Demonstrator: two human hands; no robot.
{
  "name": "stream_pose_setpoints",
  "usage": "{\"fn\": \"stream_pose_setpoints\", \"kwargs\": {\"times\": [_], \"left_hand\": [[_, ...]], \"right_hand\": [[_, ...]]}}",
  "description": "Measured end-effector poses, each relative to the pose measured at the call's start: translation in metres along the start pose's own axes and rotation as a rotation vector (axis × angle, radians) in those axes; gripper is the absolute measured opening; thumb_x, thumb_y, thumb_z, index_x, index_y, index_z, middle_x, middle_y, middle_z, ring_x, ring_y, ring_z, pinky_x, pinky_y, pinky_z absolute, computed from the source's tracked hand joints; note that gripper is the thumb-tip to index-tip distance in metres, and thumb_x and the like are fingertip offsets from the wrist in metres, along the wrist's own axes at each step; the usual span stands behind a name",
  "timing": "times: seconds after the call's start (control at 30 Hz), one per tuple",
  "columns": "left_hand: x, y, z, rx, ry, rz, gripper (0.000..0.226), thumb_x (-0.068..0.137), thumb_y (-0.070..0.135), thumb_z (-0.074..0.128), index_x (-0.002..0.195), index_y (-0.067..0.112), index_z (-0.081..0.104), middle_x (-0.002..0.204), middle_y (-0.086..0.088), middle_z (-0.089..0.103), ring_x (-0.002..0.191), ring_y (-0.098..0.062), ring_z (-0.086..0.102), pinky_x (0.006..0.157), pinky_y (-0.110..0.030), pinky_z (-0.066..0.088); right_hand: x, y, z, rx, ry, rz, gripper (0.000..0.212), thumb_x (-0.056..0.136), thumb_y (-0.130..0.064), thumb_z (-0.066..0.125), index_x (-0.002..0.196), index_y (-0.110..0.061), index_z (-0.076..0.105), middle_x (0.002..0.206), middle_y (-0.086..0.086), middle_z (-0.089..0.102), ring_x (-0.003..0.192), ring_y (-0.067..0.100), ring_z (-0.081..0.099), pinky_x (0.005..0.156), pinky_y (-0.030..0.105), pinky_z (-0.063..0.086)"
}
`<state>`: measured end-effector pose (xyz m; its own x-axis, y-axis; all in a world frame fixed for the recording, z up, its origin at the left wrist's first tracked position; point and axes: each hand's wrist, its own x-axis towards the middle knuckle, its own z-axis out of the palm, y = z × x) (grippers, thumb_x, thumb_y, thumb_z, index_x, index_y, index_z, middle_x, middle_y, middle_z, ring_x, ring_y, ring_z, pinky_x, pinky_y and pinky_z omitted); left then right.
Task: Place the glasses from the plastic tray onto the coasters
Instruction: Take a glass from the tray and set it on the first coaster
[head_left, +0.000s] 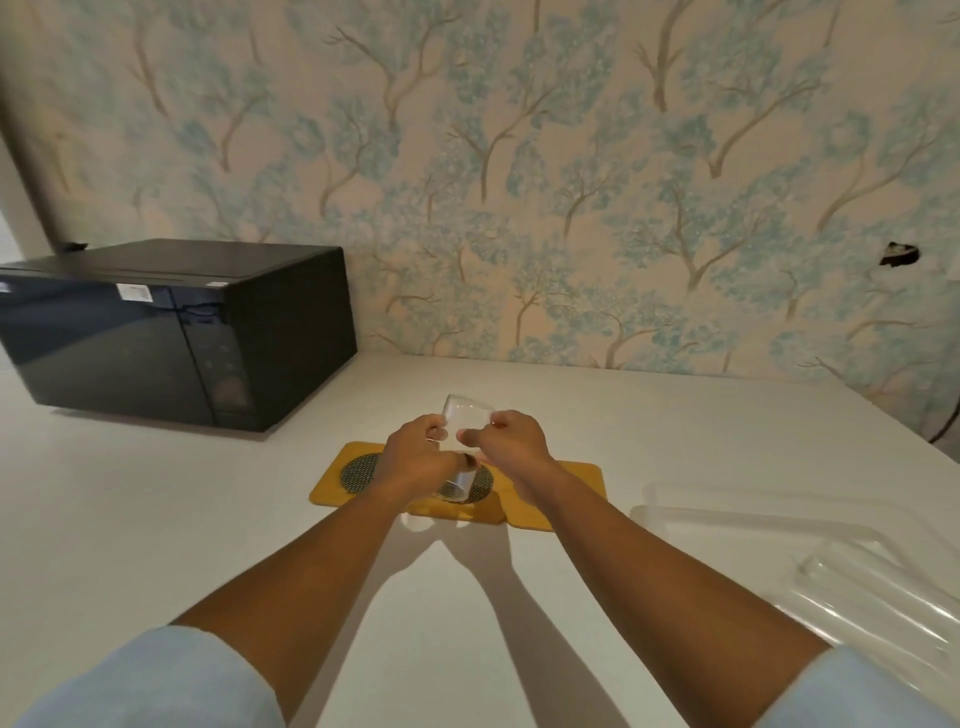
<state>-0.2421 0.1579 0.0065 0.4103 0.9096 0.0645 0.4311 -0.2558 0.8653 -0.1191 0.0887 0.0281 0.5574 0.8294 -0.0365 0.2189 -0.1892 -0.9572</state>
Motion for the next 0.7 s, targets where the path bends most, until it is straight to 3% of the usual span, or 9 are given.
{"fn": "stream_pose_setpoints", "kwargs": {"times": [0.1, 0.23, 0.43, 0.7], "left_hand": [[0.007, -0.015, -0.017, 0.042, 0.028, -0.01, 0.089, 0.058, 0.034, 0.09, 0.137, 0.019, 0.051, 0.127, 0.003, 0.062, 0.107, -0.013, 0.056, 0.078, -0.024, 0.044], [0.019, -0.034, -0.036, 0.111, 0.074, -0.023, 0.086, 0.061, 0.03, 0.09, 0.136, 0.018, 0.051, 0.131, 0.0, 0.062, 0.112, -0.019, 0.059, 0.082, -0.027, 0.047], [0.036, -0.061, -0.059, 0.216, 0.143, -0.042, 0.069, 0.063, 0.034, 0.087, 0.124, 0.023, 0.056, 0.12, 0.001, 0.065, 0.093, -0.016, 0.055, 0.071, -0.024, 0.043], [0.059, -0.081, -0.083, 0.265, 0.134, -0.041, 0.076, 0.064, 0.032, 0.089, 0.13, 0.02, 0.053, 0.126, -0.001, 0.064, 0.098, -0.015, 0.054, 0.074, -0.026, 0.042]], "right_hand": [[0.003, -0.005, 0.02, 0.007, -0.015, -0.052, 0.059, 0.068, -0.027, 0.083, 0.12, -0.013, 0.058, 0.108, -0.001, 0.062, 0.099, 0.016, 0.059, 0.078, 0.027, 0.048], [0.009, -0.008, 0.048, -0.013, -0.044, -0.087, 0.047, 0.069, -0.023, 0.084, 0.109, -0.015, 0.06, 0.106, -0.002, 0.061, 0.099, 0.017, 0.058, 0.069, 0.021, 0.044], [0.021, -0.012, 0.082, -0.039, -0.079, -0.132, 0.056, 0.068, -0.019, 0.086, 0.118, -0.018, 0.06, 0.119, -0.002, 0.063, 0.103, 0.015, 0.058, 0.067, 0.016, 0.042], [0.045, -0.014, 0.113, -0.042, -0.118, -0.142, 0.058, 0.069, -0.013, 0.085, 0.12, -0.017, 0.06, 0.122, 0.0, 0.063, 0.099, 0.014, 0.057, 0.064, 0.013, 0.042]]}}
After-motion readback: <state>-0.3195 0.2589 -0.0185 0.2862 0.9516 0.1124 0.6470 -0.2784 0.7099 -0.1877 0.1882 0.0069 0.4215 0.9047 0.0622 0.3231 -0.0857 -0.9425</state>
